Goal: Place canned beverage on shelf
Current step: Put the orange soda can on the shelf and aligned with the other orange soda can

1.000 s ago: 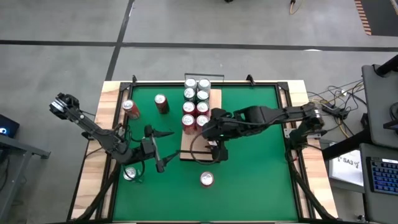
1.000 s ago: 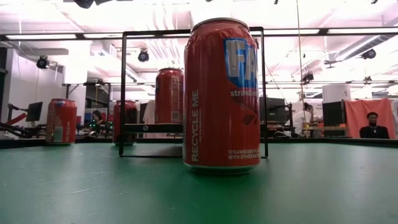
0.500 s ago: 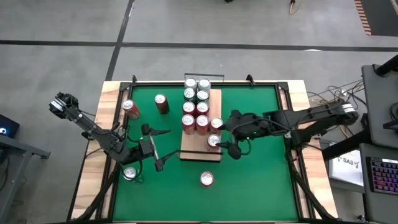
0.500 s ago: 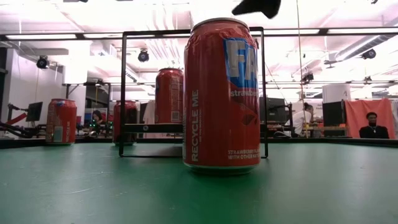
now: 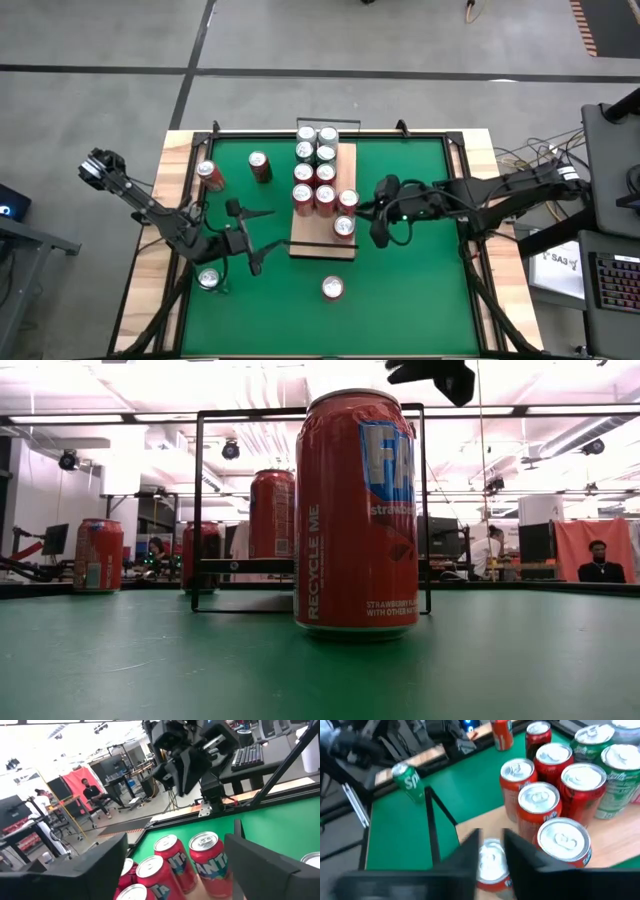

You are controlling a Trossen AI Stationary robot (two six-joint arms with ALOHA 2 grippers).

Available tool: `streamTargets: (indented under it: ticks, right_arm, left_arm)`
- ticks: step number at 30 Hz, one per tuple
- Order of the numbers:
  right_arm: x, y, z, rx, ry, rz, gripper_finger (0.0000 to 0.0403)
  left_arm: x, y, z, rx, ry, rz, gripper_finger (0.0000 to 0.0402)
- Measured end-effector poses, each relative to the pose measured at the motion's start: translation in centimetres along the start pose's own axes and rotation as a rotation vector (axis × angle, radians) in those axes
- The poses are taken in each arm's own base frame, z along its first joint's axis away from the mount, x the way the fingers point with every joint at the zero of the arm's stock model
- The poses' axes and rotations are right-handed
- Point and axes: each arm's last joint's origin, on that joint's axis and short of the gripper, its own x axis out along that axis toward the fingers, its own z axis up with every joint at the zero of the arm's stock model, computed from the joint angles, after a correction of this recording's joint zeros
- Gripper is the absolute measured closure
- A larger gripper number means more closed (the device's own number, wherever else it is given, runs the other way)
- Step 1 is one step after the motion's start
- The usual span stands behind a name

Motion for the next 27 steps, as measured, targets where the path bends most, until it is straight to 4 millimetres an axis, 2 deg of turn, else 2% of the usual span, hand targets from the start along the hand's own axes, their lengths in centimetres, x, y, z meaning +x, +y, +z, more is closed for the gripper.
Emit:
streamTargets:
  ticks: [1,5,12,14,20,27]
  right_arm:
    - [0.1,0.0,-0.1,-0.008,0.008,-0.002,0.0369]
    - [0.0,-0.3,-0.7,0.033,0.085,-0.019,0.0387]
    - [0.8,-0.8,-2.5,0.123,0.234,-0.114,0.0394]
    - [1.3,-0.7,-3.0,0.124,0.269,-0.126,0.0394]
    - [2.8,-0.6,-3.9,0.144,0.316,-0.158,0.0394]
    - [4.3,-0.2,-4.1,0.133,0.346,-0.181,0.0394]
  left_arm:
    - [0.0,0.1,0.0,0.007,0.001,0.0,0.0099]
    - [-0.1,0.2,-0.1,0.06,0.011,-0.004,0.0167]
    - [0.4,0.7,-0.6,0.143,0.051,0.014,0.035]
    - [0.6,0.9,-0.8,0.162,0.059,0.016,0.0387]
    - [1.4,1.7,-0.9,0.223,0.055,0.006,0.0375]
    - [1.2,2.9,-0.1,0.24,-0.006,-0.019,0.0399]
